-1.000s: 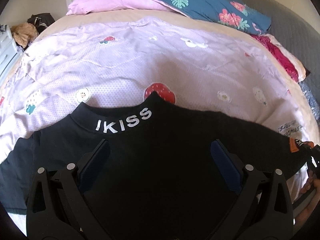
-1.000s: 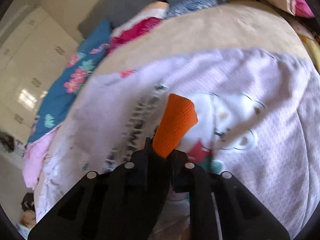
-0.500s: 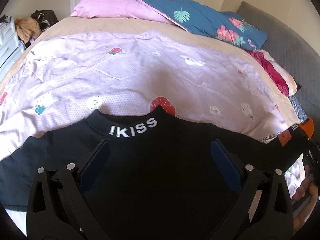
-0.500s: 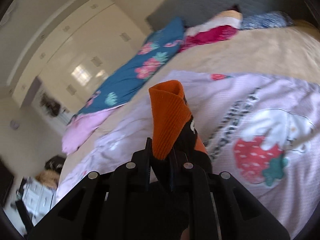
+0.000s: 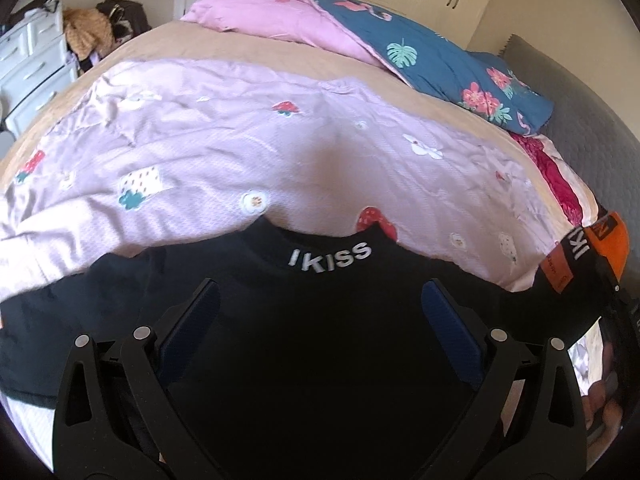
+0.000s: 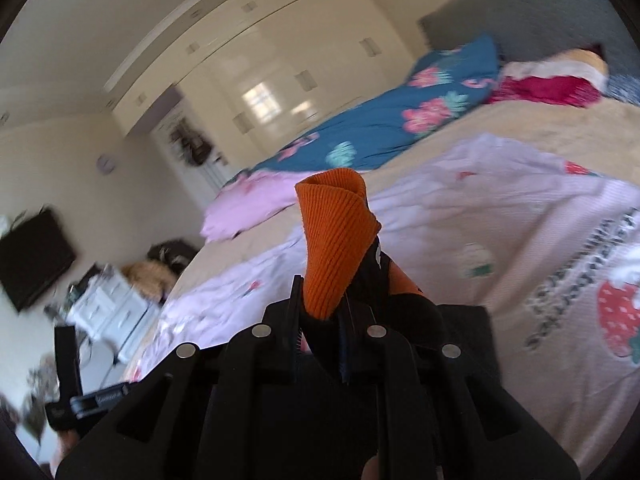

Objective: Fold small clothes

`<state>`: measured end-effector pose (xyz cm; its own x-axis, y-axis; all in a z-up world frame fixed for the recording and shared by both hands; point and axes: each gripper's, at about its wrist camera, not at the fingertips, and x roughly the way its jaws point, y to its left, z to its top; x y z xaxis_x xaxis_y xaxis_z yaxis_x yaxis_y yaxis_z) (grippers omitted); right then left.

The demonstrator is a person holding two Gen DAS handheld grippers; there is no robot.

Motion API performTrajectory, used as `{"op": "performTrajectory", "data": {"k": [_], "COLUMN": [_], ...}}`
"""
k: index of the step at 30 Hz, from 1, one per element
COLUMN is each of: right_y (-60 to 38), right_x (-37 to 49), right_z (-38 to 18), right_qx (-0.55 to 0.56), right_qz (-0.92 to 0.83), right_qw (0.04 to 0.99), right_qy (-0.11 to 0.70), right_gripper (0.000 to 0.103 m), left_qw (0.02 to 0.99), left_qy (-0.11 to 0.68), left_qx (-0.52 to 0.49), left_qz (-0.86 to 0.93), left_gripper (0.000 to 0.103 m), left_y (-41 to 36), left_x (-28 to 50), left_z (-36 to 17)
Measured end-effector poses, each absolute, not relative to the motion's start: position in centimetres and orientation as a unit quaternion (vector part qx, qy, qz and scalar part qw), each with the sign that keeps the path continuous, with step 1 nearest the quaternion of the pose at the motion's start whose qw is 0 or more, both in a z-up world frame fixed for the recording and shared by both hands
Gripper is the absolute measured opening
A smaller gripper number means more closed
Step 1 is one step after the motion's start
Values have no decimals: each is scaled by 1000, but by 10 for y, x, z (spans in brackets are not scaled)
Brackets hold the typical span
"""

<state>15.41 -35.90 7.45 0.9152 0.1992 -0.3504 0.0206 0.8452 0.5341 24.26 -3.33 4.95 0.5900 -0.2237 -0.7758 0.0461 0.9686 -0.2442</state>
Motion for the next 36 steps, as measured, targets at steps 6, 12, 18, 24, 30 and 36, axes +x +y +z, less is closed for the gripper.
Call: {"op": "performTrajectory", "data": {"k": [6,12,18,24,30,36], "right_y": [-302,-258,-227,-200,-184,-211], "right_x": [166,179,186,194,192,189], "right_z": [71,52,31,5,-5,6], "right_qx": [233,199,179,165,153,205], "right_qz": [113,156,184,209,245,267], "right_qw": [938,927,914,889,861,845], "right_qy": [232,276,315,372,418,414], "right_gripper": [13,13,15,18,36,53], "left_qw": [879,872,852,837,816,806], "left_qy": [446,447,465,481,503,518], "left_qx": [-146,-178,-220,-239,-261,-261], "left_qz": [-84,-85,-97,-108,-112,-114], "left_gripper": [94,94,94,94,94,94], "left_y": [-3,19,33,34,35,25], "left_x": [235,227,225,224,225,223], "left_z": [43,35,16,0,-21,-36]}}
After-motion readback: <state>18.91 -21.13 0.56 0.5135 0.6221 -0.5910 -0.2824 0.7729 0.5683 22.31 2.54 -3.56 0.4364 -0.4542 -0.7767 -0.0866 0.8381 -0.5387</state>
